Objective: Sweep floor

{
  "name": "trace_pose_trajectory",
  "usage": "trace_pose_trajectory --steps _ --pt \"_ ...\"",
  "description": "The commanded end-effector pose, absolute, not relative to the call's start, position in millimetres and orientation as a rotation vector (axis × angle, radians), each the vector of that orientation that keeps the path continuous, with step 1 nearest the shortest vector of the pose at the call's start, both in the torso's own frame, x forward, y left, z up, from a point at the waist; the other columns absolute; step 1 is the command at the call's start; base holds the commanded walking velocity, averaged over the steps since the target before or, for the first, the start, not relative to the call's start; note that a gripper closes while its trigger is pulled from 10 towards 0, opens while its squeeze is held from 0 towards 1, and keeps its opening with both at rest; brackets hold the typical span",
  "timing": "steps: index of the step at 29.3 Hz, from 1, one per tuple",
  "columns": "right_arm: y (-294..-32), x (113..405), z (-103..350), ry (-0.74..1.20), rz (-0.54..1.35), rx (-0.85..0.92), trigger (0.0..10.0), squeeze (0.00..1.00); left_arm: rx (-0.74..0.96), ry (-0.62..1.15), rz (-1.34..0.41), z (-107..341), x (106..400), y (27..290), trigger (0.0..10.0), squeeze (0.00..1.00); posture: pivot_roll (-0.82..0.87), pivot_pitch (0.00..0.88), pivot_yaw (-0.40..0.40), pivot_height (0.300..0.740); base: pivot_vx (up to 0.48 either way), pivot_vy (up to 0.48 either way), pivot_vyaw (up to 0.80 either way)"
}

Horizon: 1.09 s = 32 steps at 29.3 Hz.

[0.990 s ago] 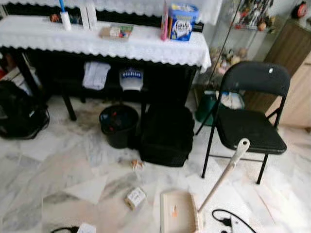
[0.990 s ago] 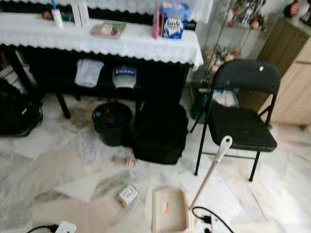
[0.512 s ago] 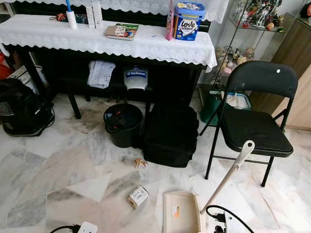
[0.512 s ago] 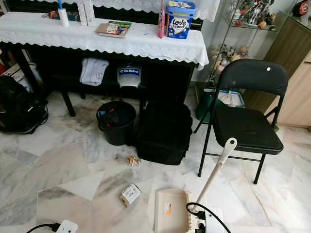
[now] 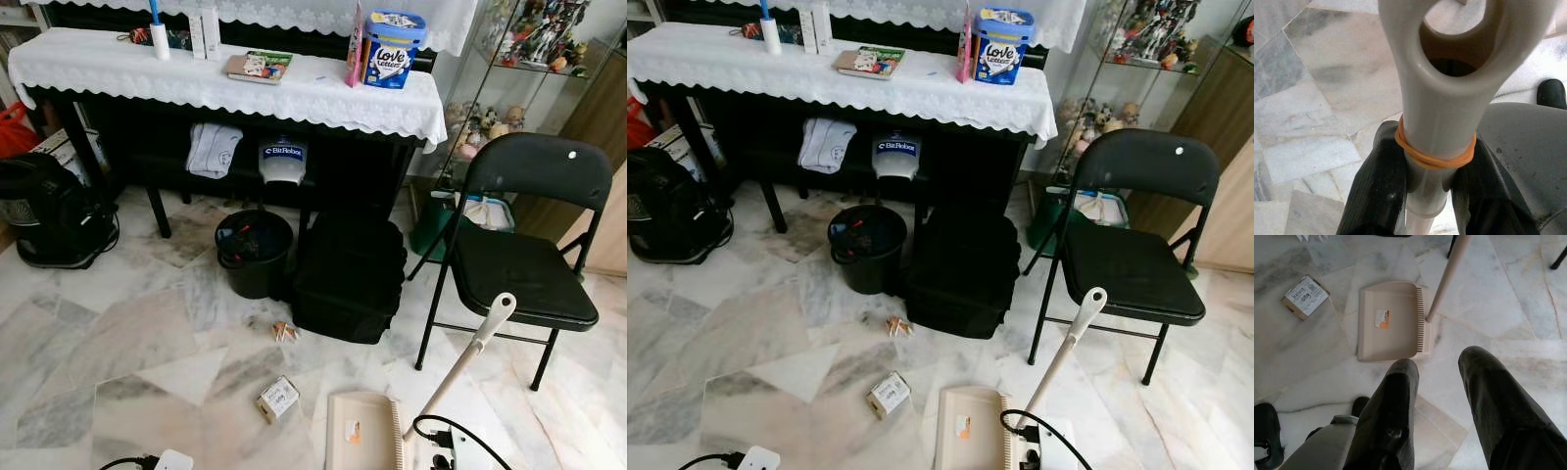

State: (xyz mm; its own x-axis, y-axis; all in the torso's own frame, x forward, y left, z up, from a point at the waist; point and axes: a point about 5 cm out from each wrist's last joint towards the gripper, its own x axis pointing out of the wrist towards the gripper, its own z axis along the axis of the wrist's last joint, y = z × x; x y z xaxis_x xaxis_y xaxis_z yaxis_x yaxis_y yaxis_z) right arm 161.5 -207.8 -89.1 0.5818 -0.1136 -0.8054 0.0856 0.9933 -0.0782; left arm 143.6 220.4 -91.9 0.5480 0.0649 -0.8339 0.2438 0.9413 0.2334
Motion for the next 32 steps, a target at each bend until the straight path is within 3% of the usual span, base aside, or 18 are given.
trace_pose_trajectory --steps 1,8,23,32 --pt "-208.4 163.9 -87.7 0.93 -0.115 -0.04 10.0 0.0 0.283 0.995 -0.156 -96.9 139.1 200.7 10.0 0.0 0.02 0.0 -0.12 0.74 0.0 -0.337 0.0" --pt "-206.2 165.7 -87.3 0.925 -0.11 -0.04 10.0 0.0 0.282 0.999 -0.154 -97.2 138.2 201.2 10.0 0.0 0.02 0.0 -0.118 0.74 0.0 -0.341 0.0" --pt "-221.1 159.4 -87.1 0.94 -0.122 -0.046 10.0 0.0 0.273 0.995 -0.163 -97.7 138.4 197.3 10.0 0.0 0.02 0.0 -0.122 0.74 0.0 0.0 0.0" --pt "-226.6 157.5 -86.8 0.948 -0.123 -0.049 10.0 0.0 0.281 0.999 -0.162 -98.2 137.2 197.1 10.0 0.0 0.02 0.0 -0.123 0.74 0.0 -0.376 0.0"
